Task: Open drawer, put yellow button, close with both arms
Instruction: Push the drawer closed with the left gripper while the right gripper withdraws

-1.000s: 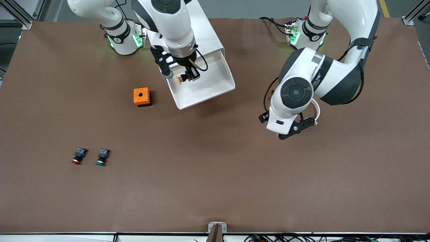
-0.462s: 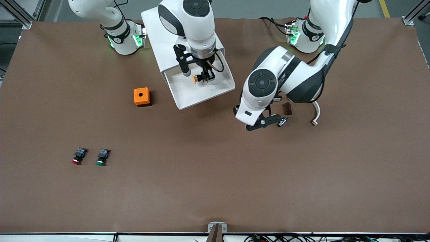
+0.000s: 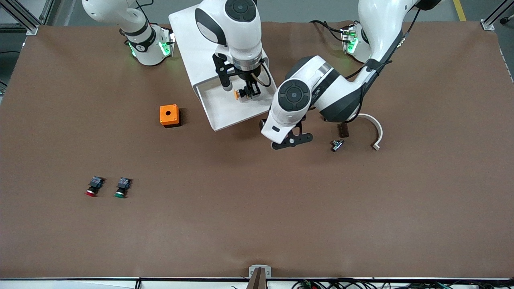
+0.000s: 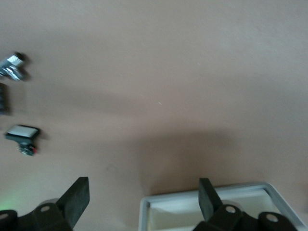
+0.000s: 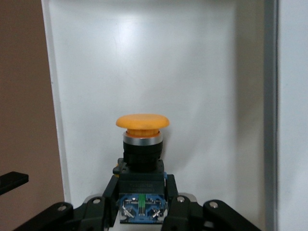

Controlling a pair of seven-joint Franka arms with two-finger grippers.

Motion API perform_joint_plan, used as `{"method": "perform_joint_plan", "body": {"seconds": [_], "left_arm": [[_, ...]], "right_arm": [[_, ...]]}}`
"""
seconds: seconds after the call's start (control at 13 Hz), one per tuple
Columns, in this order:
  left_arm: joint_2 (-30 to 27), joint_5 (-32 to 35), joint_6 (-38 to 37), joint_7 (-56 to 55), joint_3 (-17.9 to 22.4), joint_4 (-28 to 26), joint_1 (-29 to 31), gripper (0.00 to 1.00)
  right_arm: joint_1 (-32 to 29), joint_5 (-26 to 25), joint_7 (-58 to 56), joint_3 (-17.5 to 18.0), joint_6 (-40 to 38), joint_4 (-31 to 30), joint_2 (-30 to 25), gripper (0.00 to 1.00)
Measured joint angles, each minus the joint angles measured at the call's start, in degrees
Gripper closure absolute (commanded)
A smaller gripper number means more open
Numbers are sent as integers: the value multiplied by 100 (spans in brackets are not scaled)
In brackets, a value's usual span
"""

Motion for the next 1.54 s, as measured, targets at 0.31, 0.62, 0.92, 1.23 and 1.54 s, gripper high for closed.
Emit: {"method": "perform_joint_plan", "body": {"seconds": [0.31,0.62,0.92,1.23,1.54], "left_arm": [[106,-178,49,-411,-9,-3,-236,0],[200,-260,110,-800,-7,3,-378,0],[211,-644,93,-956,-9,-14,-524,0],[218,-864,83,-1264,-16,-77,-880,0],[223,-1195,62,-1348,-16,-147,-1045,0]], "right_arm": [[6,-145,-219,-1,15,84,34,0],[-20,-168,-2195,-88,-608,436,-6,0],[-527,-169,-4861,-182,-1690,1077,-150,0],[-1281,-171,-7083,-220,-2422,1547,-198,0],[-2260,-207,-9149,-246,-2703,1787,-199,0]]}}
